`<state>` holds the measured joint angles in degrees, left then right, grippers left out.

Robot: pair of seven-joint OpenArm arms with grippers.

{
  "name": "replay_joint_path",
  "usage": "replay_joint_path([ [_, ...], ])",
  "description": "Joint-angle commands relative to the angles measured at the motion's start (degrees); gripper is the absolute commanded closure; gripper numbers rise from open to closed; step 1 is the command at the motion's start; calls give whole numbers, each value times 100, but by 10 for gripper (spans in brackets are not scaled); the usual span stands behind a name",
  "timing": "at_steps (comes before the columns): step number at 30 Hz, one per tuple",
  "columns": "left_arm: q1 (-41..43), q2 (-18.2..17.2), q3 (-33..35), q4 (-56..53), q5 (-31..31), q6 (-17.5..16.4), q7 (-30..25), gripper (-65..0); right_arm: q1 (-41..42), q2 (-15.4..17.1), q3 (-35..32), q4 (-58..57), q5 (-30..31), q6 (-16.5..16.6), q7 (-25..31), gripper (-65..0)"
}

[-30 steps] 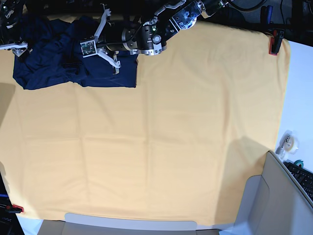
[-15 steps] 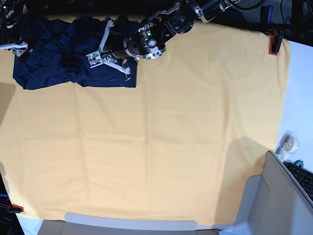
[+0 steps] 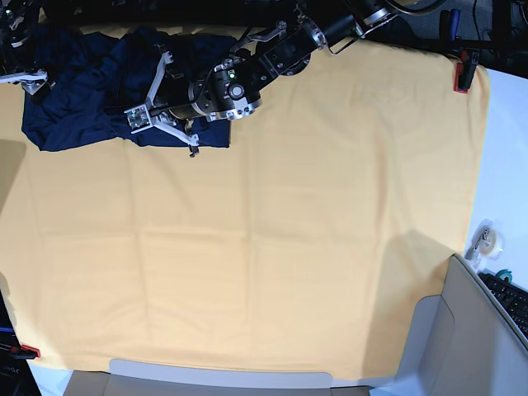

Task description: Fold the T-shirt properly

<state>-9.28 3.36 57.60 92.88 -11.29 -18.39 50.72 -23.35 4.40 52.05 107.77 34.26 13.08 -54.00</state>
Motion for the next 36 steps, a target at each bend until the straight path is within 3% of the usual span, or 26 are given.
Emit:
replay_joint_path([
  [1,-149,100,2,-35,-54,-11,-144,0,-25,74,30,94,16,24,121,-428],
  [12,-219,108,20,-739,-54,-11,-549,0,-25,74,30,94,16,24,121,-428],
  [23,-228,564,20,-1002,-62,-11,-681,0,-34,56,30,94,16,24,121,-428],
  [26,-237,564,11,-1486,-89,-11,-1331,0,-34,21,30,94,16,24,121,-428],
  [31,-237,564,2,-2224,-89,-11,-2887,0,-34,-93,30,94,16,24,121,-428],
  [36,-237,564,-33,-2339,-97,-11,-3591,0,-25,-93,30,85,16,24,121,-428],
])
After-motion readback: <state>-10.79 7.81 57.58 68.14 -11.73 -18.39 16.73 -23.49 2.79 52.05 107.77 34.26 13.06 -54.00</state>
